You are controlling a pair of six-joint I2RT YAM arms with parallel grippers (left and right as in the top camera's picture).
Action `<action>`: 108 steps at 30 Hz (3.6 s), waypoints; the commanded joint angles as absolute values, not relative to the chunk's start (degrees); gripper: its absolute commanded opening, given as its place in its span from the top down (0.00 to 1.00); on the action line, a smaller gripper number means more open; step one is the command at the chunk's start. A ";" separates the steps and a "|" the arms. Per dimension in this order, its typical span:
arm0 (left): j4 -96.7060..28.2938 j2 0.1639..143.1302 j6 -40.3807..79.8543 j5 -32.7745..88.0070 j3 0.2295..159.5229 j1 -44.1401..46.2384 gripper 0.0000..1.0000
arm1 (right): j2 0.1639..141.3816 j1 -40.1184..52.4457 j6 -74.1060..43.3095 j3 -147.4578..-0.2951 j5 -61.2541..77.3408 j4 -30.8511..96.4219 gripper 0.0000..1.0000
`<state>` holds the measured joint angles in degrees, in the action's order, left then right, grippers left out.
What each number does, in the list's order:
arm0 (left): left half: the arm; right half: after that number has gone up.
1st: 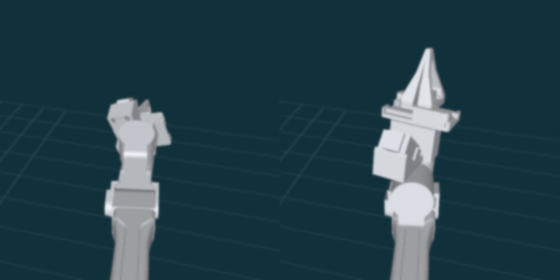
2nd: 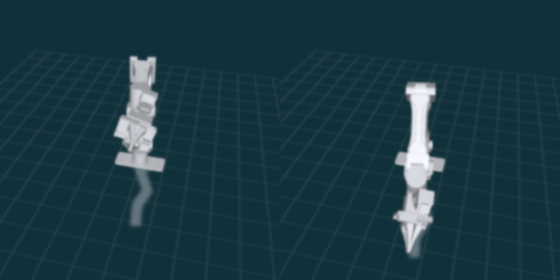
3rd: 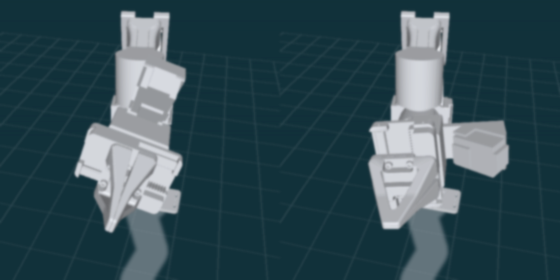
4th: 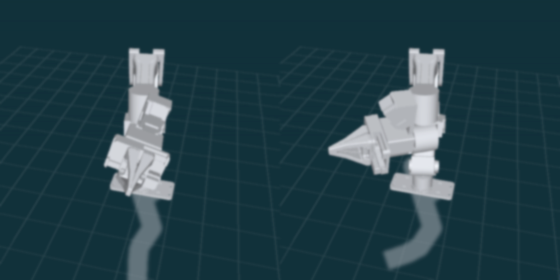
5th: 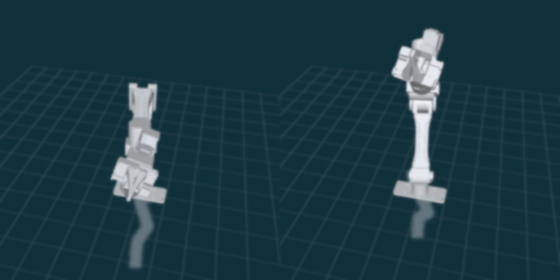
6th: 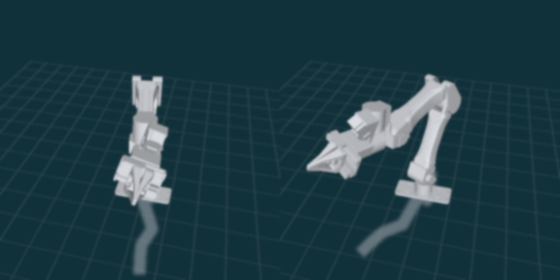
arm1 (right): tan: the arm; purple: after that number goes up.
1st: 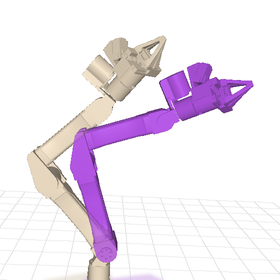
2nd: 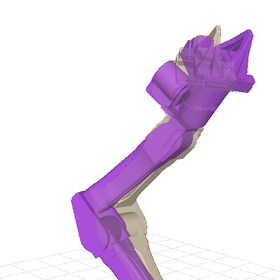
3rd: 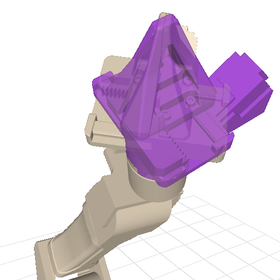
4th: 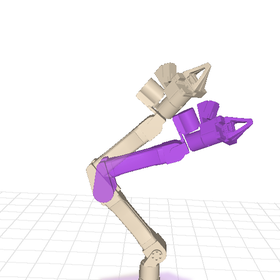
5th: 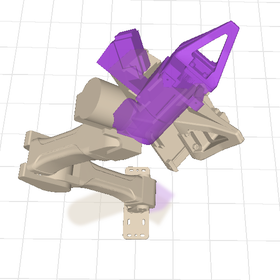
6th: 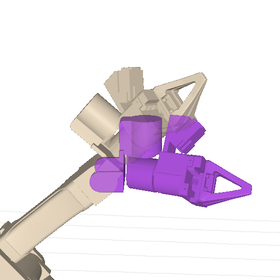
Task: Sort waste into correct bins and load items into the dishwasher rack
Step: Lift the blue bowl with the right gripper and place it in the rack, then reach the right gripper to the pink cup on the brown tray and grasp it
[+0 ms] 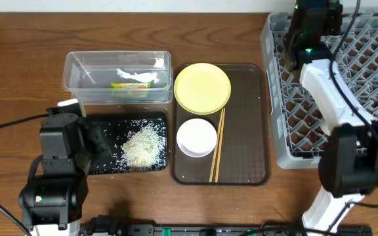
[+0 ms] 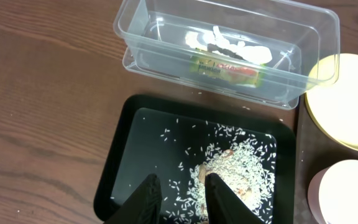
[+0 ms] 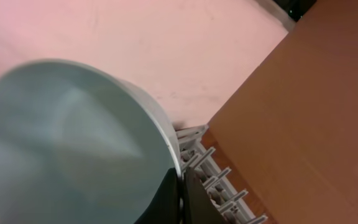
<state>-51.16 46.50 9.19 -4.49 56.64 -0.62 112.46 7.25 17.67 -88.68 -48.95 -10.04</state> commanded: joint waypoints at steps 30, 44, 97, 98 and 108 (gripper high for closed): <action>-52.93 49.30 9.72 -4.99 56.42 -0.45 0.72 | 120.68 11.38 8.21 -88.92 -50.33 11.64 0.99; -52.93 49.30 9.74 -4.99 56.42 -0.45 0.72 | 109.21 12.93 -6.00 -88.92 -34.48 36.51 0.99; -53.78 49.30 10.20 -4.97 56.42 -0.45 0.66 | 115.22 35.16 -17.08 -88.25 3.22 59.72 0.75; -53.78 49.30 10.20 -4.97 56.42 -0.45 0.66 | 114.56 35.16 -17.04 -88.27 3.18 59.64 0.75; -53.78 49.30 10.20 -4.97 56.42 -0.45 0.66 | 112.14 33.50 -16.67 -88.25 -1.69 59.22 0.72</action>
<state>-53.63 49.39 9.26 -4.51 56.64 -0.62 112.92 34.44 -17.15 -88.12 0.93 59.07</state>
